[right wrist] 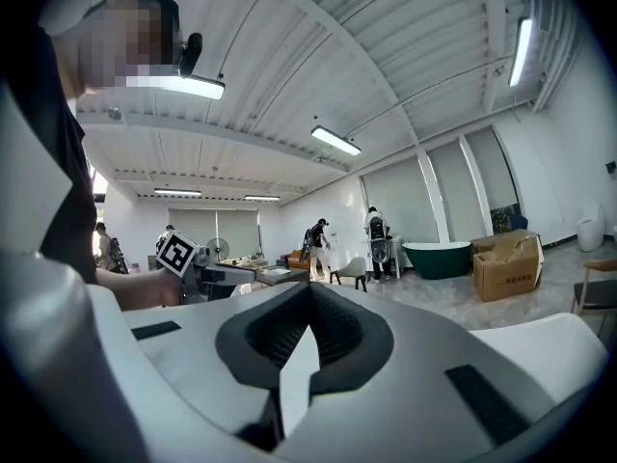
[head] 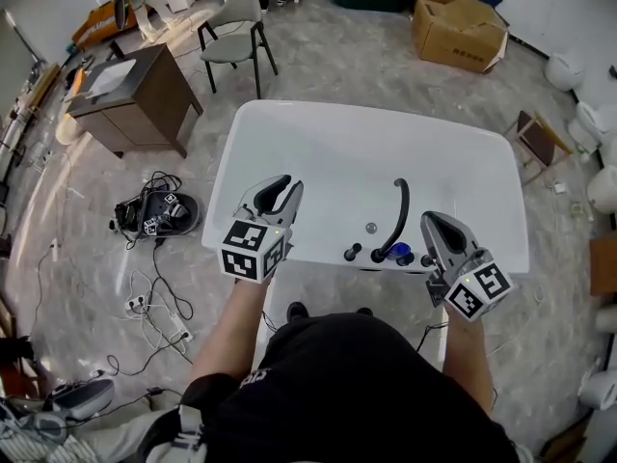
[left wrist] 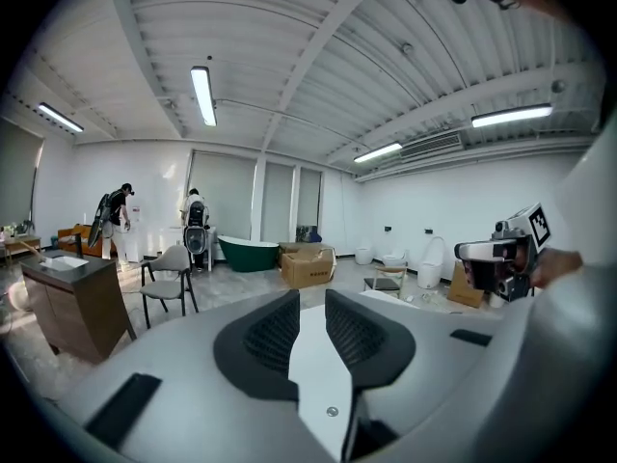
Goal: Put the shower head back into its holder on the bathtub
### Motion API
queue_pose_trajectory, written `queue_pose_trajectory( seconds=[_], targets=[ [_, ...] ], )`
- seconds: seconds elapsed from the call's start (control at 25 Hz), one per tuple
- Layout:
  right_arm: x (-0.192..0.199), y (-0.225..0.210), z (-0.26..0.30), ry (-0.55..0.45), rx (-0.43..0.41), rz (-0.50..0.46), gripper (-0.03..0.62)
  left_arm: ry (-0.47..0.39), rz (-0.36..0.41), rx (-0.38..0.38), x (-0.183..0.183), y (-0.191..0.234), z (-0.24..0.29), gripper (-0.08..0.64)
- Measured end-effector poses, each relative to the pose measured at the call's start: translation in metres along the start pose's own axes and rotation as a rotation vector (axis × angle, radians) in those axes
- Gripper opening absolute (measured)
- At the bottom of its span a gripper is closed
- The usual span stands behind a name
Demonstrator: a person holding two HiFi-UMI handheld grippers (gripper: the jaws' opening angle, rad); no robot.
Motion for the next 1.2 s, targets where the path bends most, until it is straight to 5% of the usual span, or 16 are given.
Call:
queue_pose_trajectory(
  seconds=[1.2],
  targets=[
    [-0.012,0.014,0.018,-0.007,0.023,-0.073,0.011,-0.021,-0.014,0.019,-0.01,-0.003,-0.002,0.075]
  ],
)
Point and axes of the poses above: the fingertips, and each gripper's own axes: z forward along the fingers, y to its left, x out of its underside, the point moved 2 cm from there along -z, backward along the fingers, and after that the axes turned 3 degrees about x, right-handed, at the moved point
